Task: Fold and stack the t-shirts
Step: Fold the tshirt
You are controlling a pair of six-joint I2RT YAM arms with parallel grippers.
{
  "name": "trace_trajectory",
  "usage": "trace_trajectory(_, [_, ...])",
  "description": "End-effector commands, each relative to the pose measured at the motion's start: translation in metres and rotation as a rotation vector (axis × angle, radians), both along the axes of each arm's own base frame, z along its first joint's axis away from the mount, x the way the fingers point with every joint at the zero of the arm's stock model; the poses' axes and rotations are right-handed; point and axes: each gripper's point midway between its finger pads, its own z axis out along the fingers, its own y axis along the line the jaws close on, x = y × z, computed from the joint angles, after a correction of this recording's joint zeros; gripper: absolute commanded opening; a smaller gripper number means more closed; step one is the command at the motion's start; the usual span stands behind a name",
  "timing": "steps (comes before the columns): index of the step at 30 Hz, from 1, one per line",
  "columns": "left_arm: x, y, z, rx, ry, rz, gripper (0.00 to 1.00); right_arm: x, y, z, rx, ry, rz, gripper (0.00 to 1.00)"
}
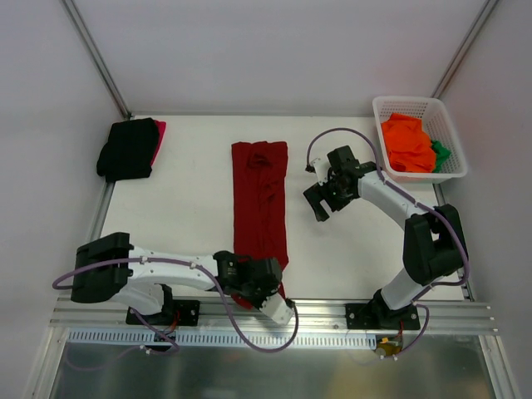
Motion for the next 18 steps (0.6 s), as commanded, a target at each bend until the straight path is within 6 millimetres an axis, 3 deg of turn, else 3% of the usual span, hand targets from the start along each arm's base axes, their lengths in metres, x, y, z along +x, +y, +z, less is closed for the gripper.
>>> trace_trajectory(1, [0.039,-0.005,0.038,-0.098,-0.102,0.085,0.00,-0.001,0.004,0.009,0.030,-0.015,0.000,0.99])
trace_trajectory(6, [0.073,-0.005,0.061,-0.153,-0.118,0.167,0.00,-0.001,0.005,0.010,0.034,-0.016,0.002,0.99])
trace_trajectory(15, [0.088,-0.014,0.086,-0.239,-0.087,0.195,0.00,-0.001,0.003,0.011,0.029,-0.021,-0.001,0.99])
trace_trajectory(18, [0.102,-0.015,0.091,-0.281,-0.090,0.215,0.00,-0.002,0.004,0.011,0.031,-0.022,0.001,1.00])
